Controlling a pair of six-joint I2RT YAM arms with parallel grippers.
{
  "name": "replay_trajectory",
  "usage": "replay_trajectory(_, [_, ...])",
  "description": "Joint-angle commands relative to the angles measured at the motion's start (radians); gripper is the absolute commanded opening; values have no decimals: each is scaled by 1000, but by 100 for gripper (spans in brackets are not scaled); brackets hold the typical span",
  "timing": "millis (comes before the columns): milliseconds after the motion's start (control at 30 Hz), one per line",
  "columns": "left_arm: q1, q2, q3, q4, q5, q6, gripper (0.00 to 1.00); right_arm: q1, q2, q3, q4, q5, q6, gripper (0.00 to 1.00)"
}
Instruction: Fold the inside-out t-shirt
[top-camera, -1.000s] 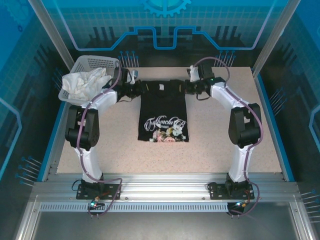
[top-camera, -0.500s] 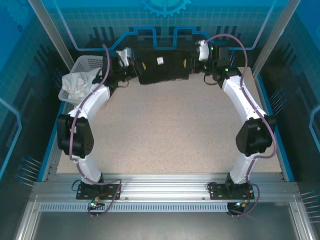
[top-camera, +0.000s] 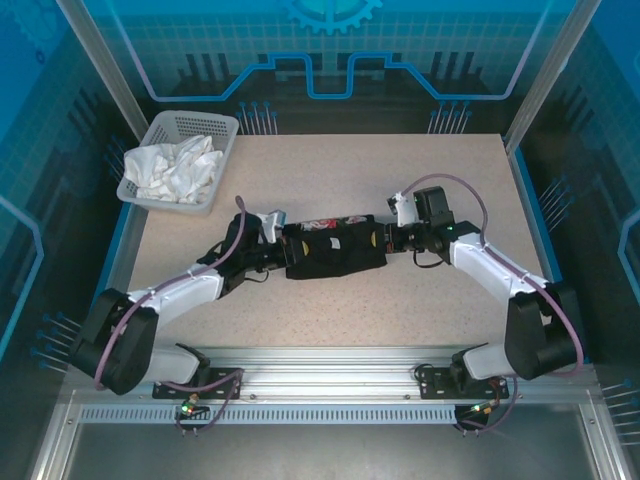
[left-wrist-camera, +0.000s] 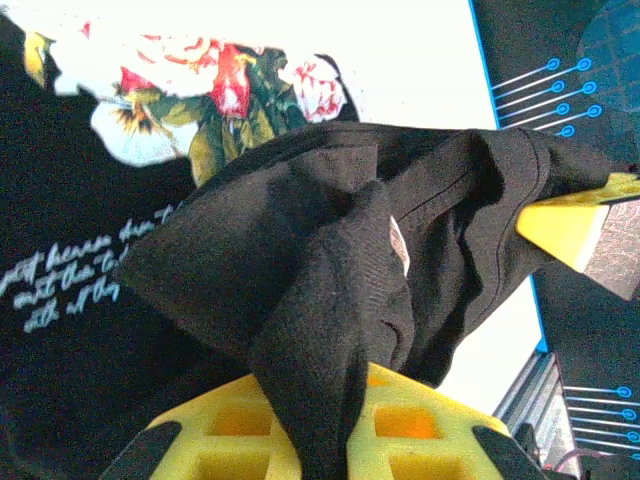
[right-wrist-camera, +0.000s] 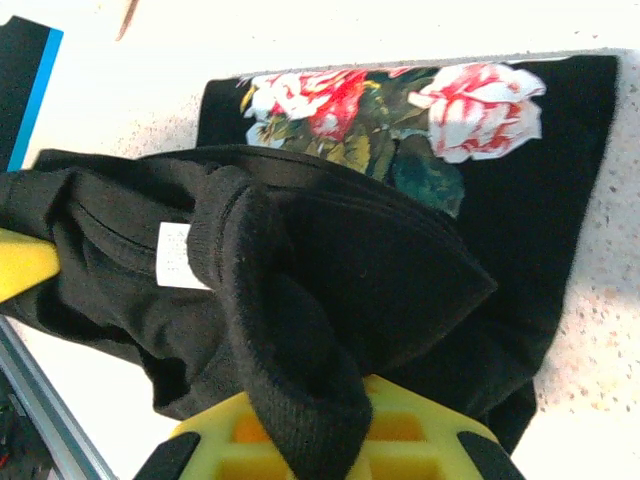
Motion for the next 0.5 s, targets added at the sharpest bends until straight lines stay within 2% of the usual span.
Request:
replay_trajectory(0, [3,-9,-17,55,-94,15,0,4,-15,1,14,36,-10,0])
replay_trajectory(167, [23,62,43,2,-190,87,0,6,103,102,4,63,-20,1])
replay_trajectory(400, [94,263,141,4,-217,146,0,6,394,334,-89,117,-52,8])
replay_trajectory(467, [109,341,176,17,-210,151,6,13,492,404,-120,128,-50,11])
